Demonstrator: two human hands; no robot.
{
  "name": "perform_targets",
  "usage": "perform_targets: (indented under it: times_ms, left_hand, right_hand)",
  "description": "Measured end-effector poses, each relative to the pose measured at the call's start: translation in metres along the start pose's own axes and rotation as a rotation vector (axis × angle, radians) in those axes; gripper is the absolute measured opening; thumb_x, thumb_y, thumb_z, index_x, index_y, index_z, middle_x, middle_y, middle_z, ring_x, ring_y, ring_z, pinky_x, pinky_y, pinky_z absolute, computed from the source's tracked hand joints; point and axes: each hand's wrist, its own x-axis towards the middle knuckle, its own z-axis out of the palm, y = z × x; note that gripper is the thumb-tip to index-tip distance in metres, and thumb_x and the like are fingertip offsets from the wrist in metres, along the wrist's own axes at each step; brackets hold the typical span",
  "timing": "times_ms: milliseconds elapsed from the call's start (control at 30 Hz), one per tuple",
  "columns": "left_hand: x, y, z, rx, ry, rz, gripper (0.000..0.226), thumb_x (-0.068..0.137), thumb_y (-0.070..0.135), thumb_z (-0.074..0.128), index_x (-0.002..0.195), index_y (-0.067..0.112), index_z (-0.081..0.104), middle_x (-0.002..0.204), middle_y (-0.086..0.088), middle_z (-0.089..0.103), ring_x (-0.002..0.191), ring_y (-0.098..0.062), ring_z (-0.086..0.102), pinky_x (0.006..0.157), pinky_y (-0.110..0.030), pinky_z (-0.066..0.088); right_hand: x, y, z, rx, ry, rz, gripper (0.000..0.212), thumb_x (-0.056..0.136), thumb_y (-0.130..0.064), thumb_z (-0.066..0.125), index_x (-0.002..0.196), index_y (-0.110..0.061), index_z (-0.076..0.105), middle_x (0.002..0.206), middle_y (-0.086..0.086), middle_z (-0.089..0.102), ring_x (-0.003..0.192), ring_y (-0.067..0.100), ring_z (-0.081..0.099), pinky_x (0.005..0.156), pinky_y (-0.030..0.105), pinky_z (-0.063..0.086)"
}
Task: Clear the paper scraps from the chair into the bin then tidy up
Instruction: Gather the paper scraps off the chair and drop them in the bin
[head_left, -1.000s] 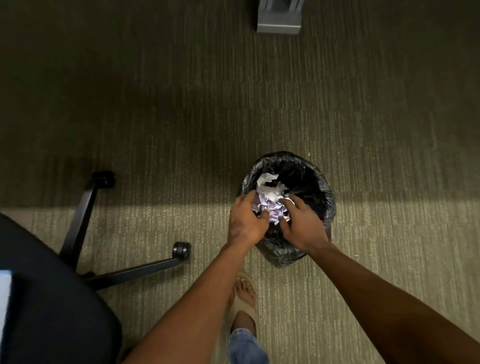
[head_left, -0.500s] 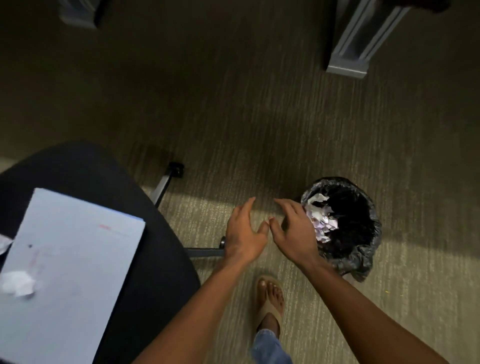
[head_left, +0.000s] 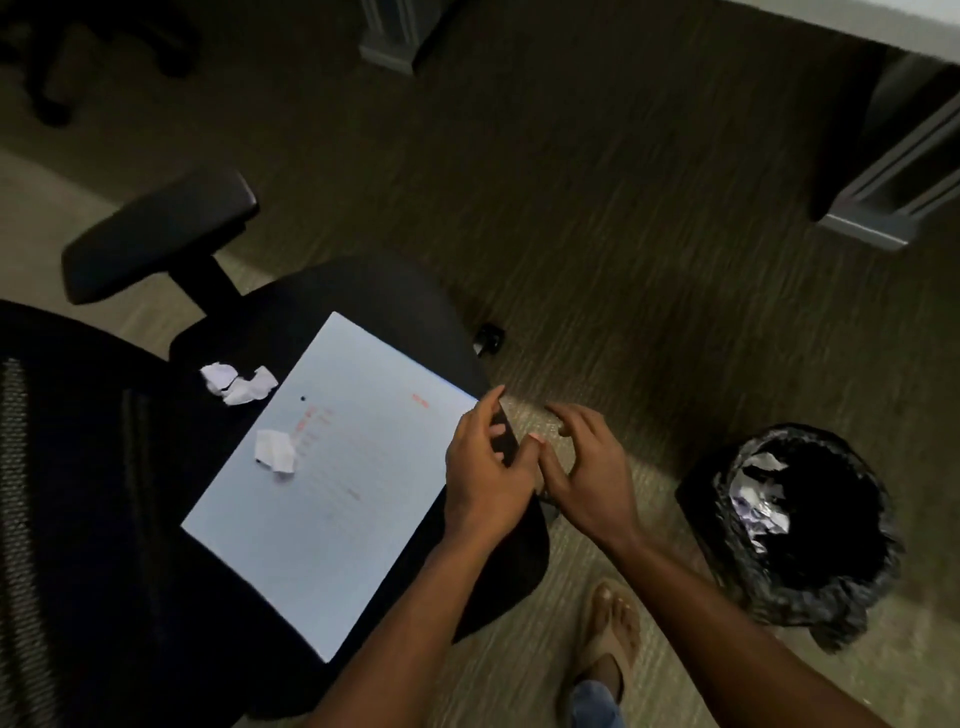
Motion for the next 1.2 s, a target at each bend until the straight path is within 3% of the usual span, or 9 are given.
perform_targets:
  times_ms: [67, 167, 267, 467, 633, 800, 933, 1067, 1200]
  left_hand:
    - [0.000, -0.005, -0.023, -0.021, 0.054, -0.019, 0.060, 0.091, 0.029, 0.076, 0.143, 0.041, 0.049, 0.142, 0.013, 0.055, 0.107, 0.003, 0.059, 0.074, -0.004, 0.050]
    - [-0.002, -0.016, -0.055, -0.032, 0.160, -0.044, 0.057, 0.092, 0.029, 0.075, 0.142, 0.040, 0.050, 0.144, 0.011, 0.057, 0.114, -0.007, 0.062, 0.081, -0.008, 0.050]
    - [-0.002, -0.031, -0.085, -0.034, 0.295, -0.030, 0.053, 0.092, 0.024, 0.075, 0.139, 0.035, 0.055, 0.139, 0.008, 0.061, 0.108, -0.009, 0.064, 0.075, -0.008, 0.051]
    - [0.014, -0.080, -0.141, 0.249, 0.592, -0.056, 0.058, 0.092, 0.022, 0.074, 0.145, 0.022, 0.050, 0.147, -0.009, 0.048, 0.132, -0.027, 0.047, 0.092, -0.031, 0.050]
    - [0.032, -0.119, -0.171, 0.422, 0.497, -0.128, 0.072, 0.092, 0.032, 0.073, 0.154, 0.021, 0.039, 0.159, -0.011, 0.033, 0.142, -0.031, 0.031, 0.107, -0.045, 0.044]
    - [0.038, -0.137, -0.178, 0.520, 0.365, -0.102, 0.064, 0.097, 0.034, 0.068, 0.154, 0.020, 0.043, 0.161, -0.011, 0.031, 0.143, -0.031, 0.029, 0.113, -0.044, 0.037]
    - [0.039, -0.142, -0.184, 0.417, 0.466, -0.018, 0.039, 0.098, 0.014, 0.066, 0.137, 0.011, 0.061, 0.149, -0.014, 0.047, 0.136, -0.032, 0.039, 0.102, -0.034, 0.044]
    - [0.041, -0.143, -0.188, 0.301, 0.560, 0.000, 0.028, 0.096, 0.002, 0.065, 0.123, 0.010, 0.068, 0.129, -0.011, 0.058, 0.121, -0.029, 0.052, 0.090, -0.015, 0.033]
    - [0.052, -0.138, -0.200, 0.170, 0.718, -0.086, 0.028, 0.091, -0.006, 0.059, 0.115, 0.008, 0.065, 0.123, -0.013, 0.064, 0.115, -0.031, 0.053, 0.090, -0.034, 0.044]
  right_hand:
    - [0.002, -0.017, 0.015, 0.017, 0.005, -0.027, 0.042, 0.093, -0.017, 0.073, 0.134, -0.012, 0.064, 0.128, 0.005, 0.064, 0.106, 0.019, 0.065, 0.090, 0.040, 0.057]
    - [0.005, -0.044, 0.038, 0.015, 0.002, -0.059, 0.041, 0.093, -0.020, 0.072, 0.133, -0.017, 0.064, 0.128, 0.001, 0.063, 0.106, 0.016, 0.064, 0.088, 0.038, 0.057]
    - [0.008, -0.067, 0.060, 0.011, -0.033, -0.113, 0.041, 0.094, -0.022, 0.072, 0.134, -0.016, 0.064, 0.127, 0.003, 0.063, 0.103, 0.020, 0.066, 0.085, 0.040, 0.058]
    - [0.020, -0.108, 0.096, -0.052, -0.155, -0.223, 0.044, 0.097, -0.033, 0.068, 0.139, -0.021, 0.060, 0.138, 0.002, 0.062, 0.113, 0.018, 0.065, 0.089, 0.037, 0.061]
    - [0.030, -0.132, 0.123, -0.131, -0.272, -0.319, 0.046, 0.098, -0.036, 0.066, 0.141, -0.024, 0.058, 0.143, 0.005, 0.060, 0.117, 0.023, 0.064, 0.094, 0.039, 0.059]
    - [0.040, -0.153, 0.147, -0.190, -0.362, -0.434, 0.047, 0.099, -0.033, 0.064, 0.144, -0.022, 0.055, 0.145, 0.008, 0.057, 0.119, 0.027, 0.062, 0.093, 0.040, 0.059]
    - [0.058, -0.173, 0.170, -0.234, -0.391, -0.514, 0.052, 0.099, -0.034, 0.063, 0.148, -0.021, 0.050, 0.146, 0.011, 0.055, 0.117, 0.029, 0.063, 0.090, 0.039, 0.060]
    - [0.085, -0.197, 0.201, -0.300, -0.371, -0.570, 0.060, 0.097, -0.034, 0.068, 0.151, -0.021, 0.044, 0.148, 0.014, 0.052, 0.117, 0.031, 0.062, 0.087, 0.039, 0.060]
    - [0.111, -0.211, 0.231, -0.366, -0.362, -0.523, 0.068, 0.096, -0.041, 0.068, 0.154, -0.021, 0.038, 0.150, 0.012, 0.047, 0.125, 0.031, 0.056, 0.092, 0.044, 0.059]
